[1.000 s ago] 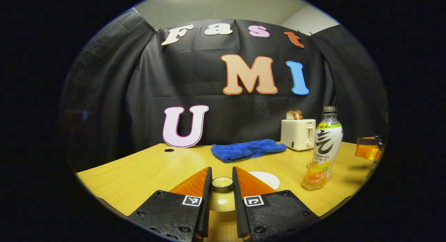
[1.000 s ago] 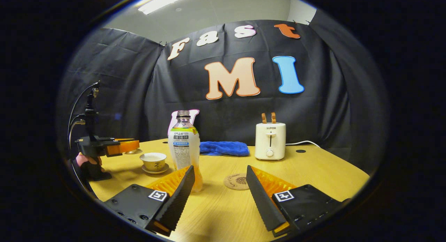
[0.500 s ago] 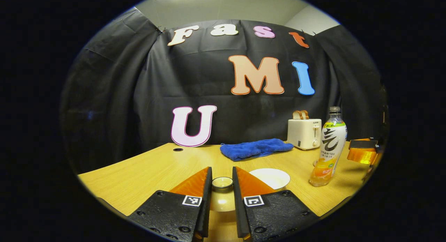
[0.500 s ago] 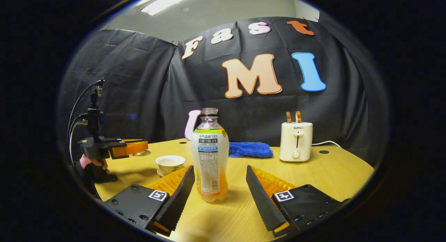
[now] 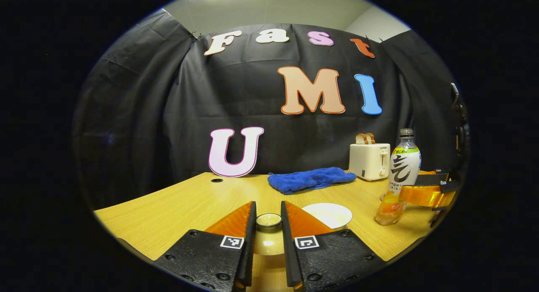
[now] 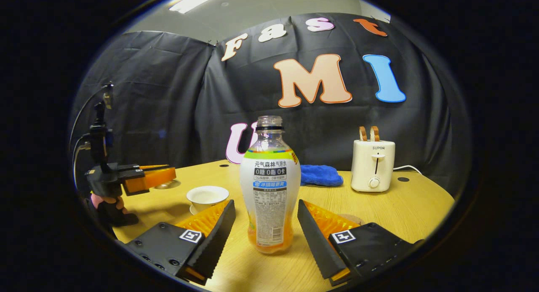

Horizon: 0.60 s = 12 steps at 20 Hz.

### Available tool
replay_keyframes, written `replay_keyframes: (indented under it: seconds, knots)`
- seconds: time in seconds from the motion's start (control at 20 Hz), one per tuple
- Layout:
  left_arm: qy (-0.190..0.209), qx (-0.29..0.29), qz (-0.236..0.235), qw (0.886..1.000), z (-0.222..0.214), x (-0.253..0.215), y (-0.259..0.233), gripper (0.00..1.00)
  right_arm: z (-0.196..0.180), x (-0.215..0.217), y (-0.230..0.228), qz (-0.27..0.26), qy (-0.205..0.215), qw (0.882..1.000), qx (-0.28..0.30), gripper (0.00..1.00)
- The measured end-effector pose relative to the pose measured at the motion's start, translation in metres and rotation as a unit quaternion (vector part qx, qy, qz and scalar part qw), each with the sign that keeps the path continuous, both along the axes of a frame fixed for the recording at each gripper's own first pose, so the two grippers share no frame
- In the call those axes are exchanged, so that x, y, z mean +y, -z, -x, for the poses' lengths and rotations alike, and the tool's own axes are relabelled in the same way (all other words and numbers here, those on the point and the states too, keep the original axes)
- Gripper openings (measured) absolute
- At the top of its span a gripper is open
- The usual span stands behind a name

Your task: Open the teacup lid with one hand, grasp the water bottle and pour water into the teacup with the other hand; after pouring, place the water bottle on the coaster and then close the teacup lid.

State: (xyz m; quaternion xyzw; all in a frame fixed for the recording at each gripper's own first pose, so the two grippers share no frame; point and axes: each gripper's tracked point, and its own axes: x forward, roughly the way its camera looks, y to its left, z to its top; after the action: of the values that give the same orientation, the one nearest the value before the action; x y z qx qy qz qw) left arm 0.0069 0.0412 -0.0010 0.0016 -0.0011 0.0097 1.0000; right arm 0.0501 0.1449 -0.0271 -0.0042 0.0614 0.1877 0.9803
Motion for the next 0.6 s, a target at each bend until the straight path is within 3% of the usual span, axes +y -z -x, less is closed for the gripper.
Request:
replay_keyframes:
  seconds: [0.3,0.45,0.6]
  knots:
    - [0.003,0.0,0.0,1.0,-0.002,0.004,-0.001,0.29,-0.015,0.002,0.008,0.012,0.034,0.999,0.021,0.99]
    - [-0.003,0.0,0.0,1.0,-0.003,0.01,-0.001,0.29,-0.024,-0.001,0.009,0.019,0.058,0.998,0.02,0.72]
    - [-0.011,0.0,-0.001,1.0,-0.005,0.017,-0.001,0.29,-0.023,0.002,0.009,0.026,0.064,0.997,0.018,0.63]
